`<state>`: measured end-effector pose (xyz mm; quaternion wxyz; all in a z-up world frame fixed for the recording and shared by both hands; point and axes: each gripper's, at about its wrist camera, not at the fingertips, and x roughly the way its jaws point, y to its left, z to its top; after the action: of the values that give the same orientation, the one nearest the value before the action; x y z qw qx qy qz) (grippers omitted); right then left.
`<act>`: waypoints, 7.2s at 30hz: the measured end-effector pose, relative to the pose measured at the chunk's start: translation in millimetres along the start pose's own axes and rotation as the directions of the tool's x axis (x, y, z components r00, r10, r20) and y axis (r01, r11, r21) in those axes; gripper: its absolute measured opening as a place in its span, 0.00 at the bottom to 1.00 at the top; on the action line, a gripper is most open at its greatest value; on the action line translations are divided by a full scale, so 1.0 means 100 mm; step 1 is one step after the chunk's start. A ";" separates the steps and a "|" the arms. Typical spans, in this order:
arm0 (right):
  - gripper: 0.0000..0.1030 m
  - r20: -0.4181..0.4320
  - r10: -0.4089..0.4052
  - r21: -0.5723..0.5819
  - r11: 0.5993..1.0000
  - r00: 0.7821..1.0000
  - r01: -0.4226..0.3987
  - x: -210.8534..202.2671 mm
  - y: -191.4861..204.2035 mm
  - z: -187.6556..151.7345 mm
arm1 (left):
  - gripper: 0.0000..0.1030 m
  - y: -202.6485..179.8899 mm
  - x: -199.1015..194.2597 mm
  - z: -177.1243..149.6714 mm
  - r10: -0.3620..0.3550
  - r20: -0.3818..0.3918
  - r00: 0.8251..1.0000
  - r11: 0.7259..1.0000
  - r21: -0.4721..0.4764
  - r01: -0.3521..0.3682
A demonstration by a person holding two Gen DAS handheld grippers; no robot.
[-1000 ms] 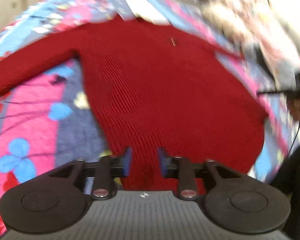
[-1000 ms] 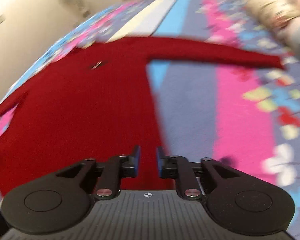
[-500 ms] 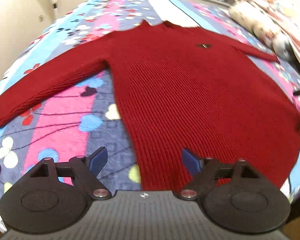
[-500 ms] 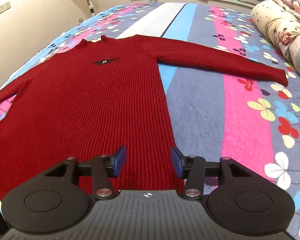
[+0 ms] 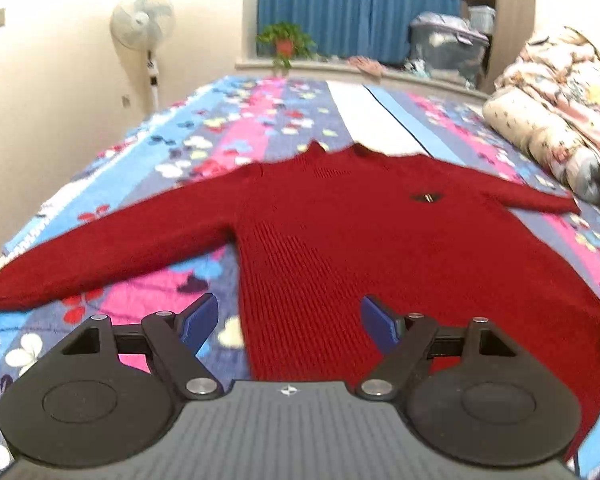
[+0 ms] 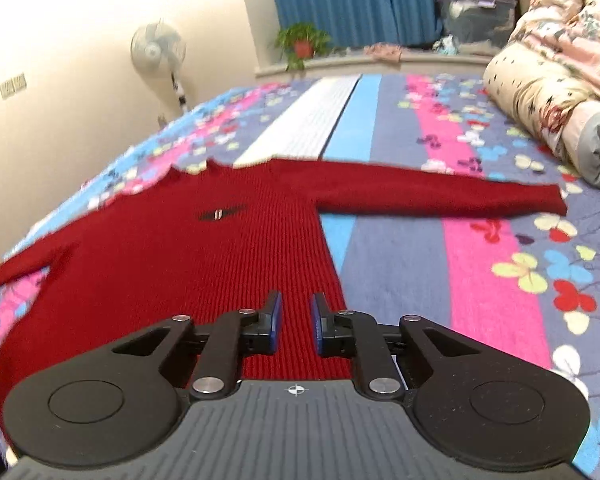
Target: Fold small clothes
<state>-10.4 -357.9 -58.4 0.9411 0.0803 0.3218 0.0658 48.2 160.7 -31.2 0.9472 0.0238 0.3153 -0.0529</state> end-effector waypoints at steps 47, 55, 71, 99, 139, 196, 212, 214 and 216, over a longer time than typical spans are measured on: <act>0.04 -0.030 -0.085 -0.126 0.989 0.996 0.080 0.70 0.21 0.23 | 0.27 1.63 1.08 0.47 0.433 -0.179 0.883 0.762 -0.450 -0.465; 0.08 -0.041 -0.069 -0.201 0.978 0.997 0.060 0.75 0.39 0.22 | 0.37 2.35 1.07 0.04 0.324 -0.313 0.893 0.548 -0.708 -0.446; 0.24 -0.374 -0.138 -0.297 0.955 0.917 0.023 1.22 0.45 -0.09 | 0.43 2.37 1.20 0.09 0.383 -0.322 0.866 0.533 -0.689 -0.492; 0.25 -0.328 -0.155 -0.368 0.929 0.932 0.025 1.15 0.53 -0.20 | 0.47 0.03 1.45 1.00 -0.098 0.090 0.991 0.988 -0.112 0.108; 0.19 -0.083 -0.297 0.376 0.875 0.951 0.306 2.37 0.46 0.69 | 0.45 0.61 1.90 1.06 0.041 -0.198 0.979 0.953 -0.288 -0.098; 0.12 -0.051 -0.494 0.601 0.679 0.868 0.422 2.00 -2.02 1.10 | 0.62 0.14 2.33 1.00 0.116 -0.271 0.955 0.986 -0.088 -0.144; 0.26 -0.243 0.246 -0.401 0.855 0.938 -0.328 2.20 1.89 0.47 | 0.54 0.51 2.03 1.20 0.100 -0.214 0.972 0.951 -0.267 -0.156; 0.28 -0.241 0.208 -0.407 0.865 0.948 -0.294 2.02 1.71 0.36 | 0.54 0.53 1.99 1.21 0.082 -0.201 0.976 0.950 -0.281 -0.138; 0.32 -0.231 0.169 -0.392 0.885 0.958 -0.250 1.81 1.48 0.33 | 0.54 0.54 1.97 1.23 0.073 -0.188 0.979 0.947 -0.295 -0.128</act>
<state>141.1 -185.1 -112.3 0.8886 -0.0947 0.3781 0.2420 284.3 188.1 -50.3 0.9096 -0.1022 0.3999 0.0473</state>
